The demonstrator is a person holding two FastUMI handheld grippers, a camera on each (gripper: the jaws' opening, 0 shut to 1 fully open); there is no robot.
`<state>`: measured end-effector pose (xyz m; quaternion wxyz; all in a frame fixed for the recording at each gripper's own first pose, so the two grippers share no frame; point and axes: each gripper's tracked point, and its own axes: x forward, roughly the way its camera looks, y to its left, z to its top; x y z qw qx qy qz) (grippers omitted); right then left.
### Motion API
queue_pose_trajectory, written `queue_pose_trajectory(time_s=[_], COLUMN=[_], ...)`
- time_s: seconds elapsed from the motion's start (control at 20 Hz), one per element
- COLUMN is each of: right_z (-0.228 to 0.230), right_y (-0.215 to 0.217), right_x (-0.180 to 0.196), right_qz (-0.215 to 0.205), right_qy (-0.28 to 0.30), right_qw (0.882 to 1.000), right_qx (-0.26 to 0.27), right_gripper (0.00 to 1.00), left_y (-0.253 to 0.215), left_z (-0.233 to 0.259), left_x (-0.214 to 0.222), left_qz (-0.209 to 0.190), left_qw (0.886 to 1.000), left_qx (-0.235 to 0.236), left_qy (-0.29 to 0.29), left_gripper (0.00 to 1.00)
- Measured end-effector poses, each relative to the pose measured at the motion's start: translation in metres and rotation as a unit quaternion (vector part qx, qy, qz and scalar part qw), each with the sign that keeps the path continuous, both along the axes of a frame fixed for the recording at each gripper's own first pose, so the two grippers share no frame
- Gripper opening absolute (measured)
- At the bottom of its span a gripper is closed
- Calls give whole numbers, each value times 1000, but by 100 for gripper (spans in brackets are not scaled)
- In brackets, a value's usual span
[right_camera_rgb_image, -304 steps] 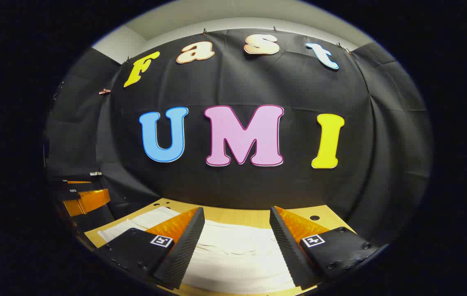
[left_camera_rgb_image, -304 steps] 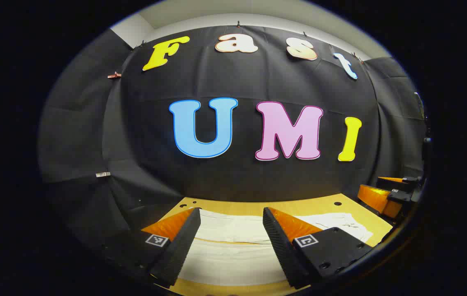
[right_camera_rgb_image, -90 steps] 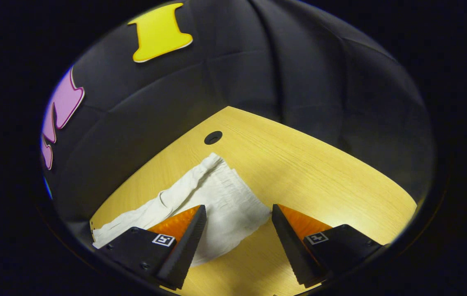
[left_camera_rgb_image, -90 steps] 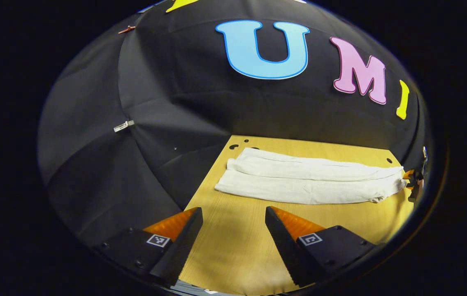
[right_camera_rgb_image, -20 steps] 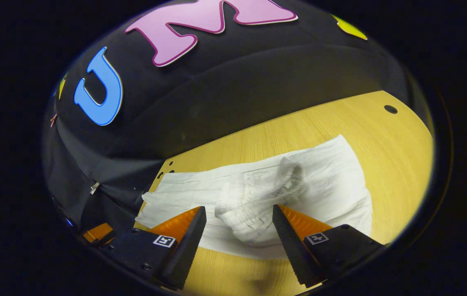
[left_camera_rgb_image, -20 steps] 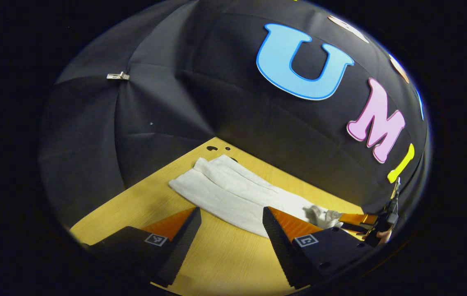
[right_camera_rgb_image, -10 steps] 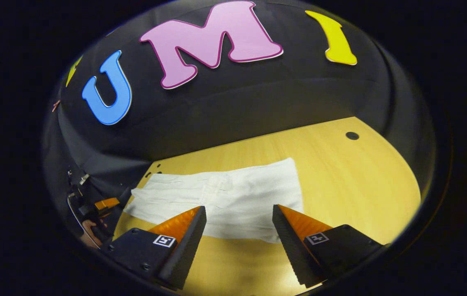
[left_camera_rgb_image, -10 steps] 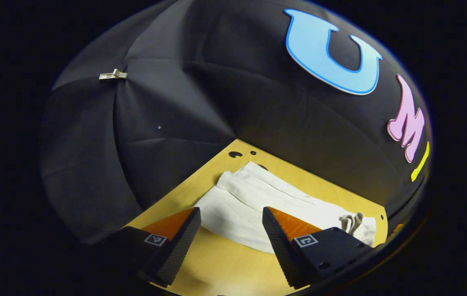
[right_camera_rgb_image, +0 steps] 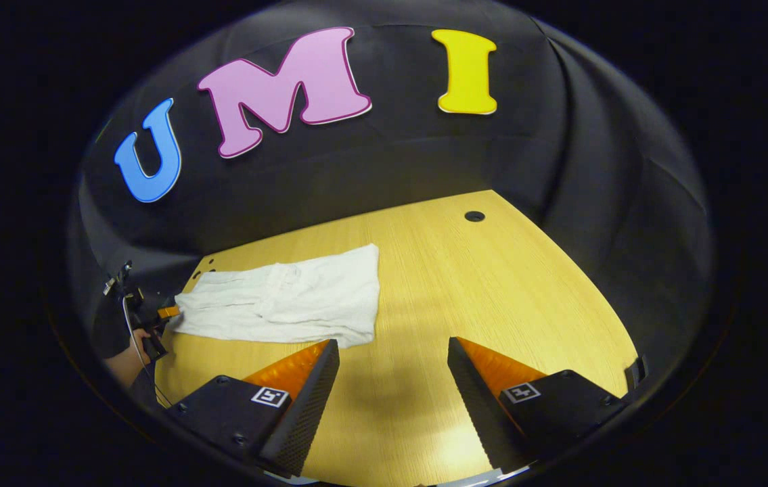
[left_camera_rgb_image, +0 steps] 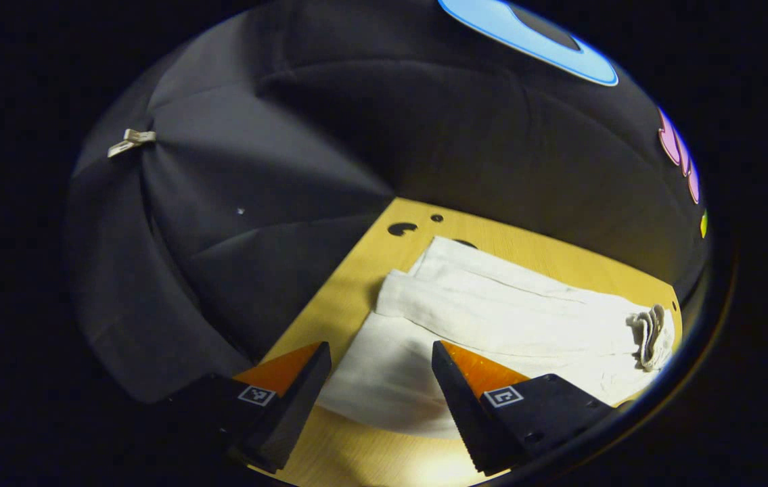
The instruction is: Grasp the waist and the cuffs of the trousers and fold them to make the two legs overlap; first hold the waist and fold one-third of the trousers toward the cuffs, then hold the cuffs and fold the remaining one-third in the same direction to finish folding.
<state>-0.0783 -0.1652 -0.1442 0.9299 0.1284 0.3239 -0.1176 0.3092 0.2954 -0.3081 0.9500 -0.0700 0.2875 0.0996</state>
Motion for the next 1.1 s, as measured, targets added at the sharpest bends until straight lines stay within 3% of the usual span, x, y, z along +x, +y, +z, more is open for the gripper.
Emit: queue_pose_trajectory(time_s=[0.1, 0.35, 0.5, 0.7, 0.85, 0.95, 1.1], right_z=[-6, -20, -29, -31, -23, -16, -12], right_y=[1, 28, 45, 45, 34, 27, 15], right_x=[-16, -25, -33, -42, -47, -50, -59], right_qz=[-1, 17, 27, 25, 12, 0, -6], right_qy=[12, 19, 29, 33, 24, 15, 9], right_qw=[1000, 1000, 999, 999, 1000, 1000, 1000], right_qx=[0, 4, 16, 13, 4, 3, -9], right_gripper=[98, 98, 98, 98, 98, 98, 98], left_y=[5, 0, -6, -24, -32, -38, -47], left_z=[-6, -7, -9, -9, -9, -13, -11], left_x=[3, 4, 4, 4, 6, 2, -1], left_qz=[2, -2, -18, -41, -43, -40, -31], left_qw=[1000, 1000, 999, 999, 998, 998, 998], left_qx=[22, 20, 24, 13, 30, 42, 36], left_qy=[12, 15, 27, 29, 33, 39, 43], left_gripper=[97, 99, 94, 55, 20, 7, 6])
